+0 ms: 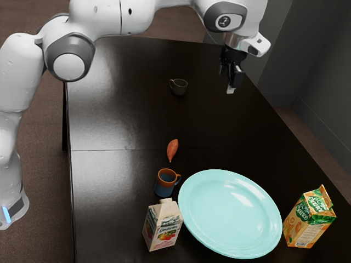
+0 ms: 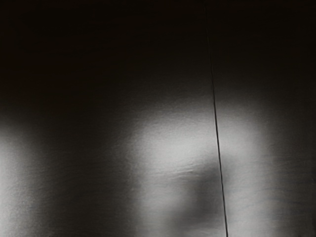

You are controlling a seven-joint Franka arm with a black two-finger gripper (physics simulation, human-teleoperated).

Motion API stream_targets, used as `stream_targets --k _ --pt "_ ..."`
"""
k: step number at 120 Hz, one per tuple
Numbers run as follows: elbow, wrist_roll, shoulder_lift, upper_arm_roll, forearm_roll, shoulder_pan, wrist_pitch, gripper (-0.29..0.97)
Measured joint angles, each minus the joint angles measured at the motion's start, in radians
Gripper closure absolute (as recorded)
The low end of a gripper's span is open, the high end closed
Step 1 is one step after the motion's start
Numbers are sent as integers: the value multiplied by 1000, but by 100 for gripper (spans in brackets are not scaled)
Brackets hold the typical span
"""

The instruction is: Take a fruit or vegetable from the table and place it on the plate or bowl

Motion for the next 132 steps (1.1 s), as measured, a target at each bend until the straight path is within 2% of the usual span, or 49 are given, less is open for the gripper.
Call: stream_targets --k 20,48,64,74,79,91,103,122,132 --pt "6 2 -2 -6 4 -62 7 0" --pt "-28 -61 30 3 -13 -50 29 0" --pt "-107 -174 19 3 -37 -51 23 0" --pt "-224 -261 -45 16 -55 -102 8 0" --pt "-272 -304 -71 102 -84 -178 3 0" --pt "-392 -420 -124 420 -158 -464 5 0" --pt "-477 -550 -145 647 -219 -678 18 0" --pt "-619 -737 -161 806 -291 -847 69 0" --pt "-666 -815 -168 854 -306 -888 102 0"
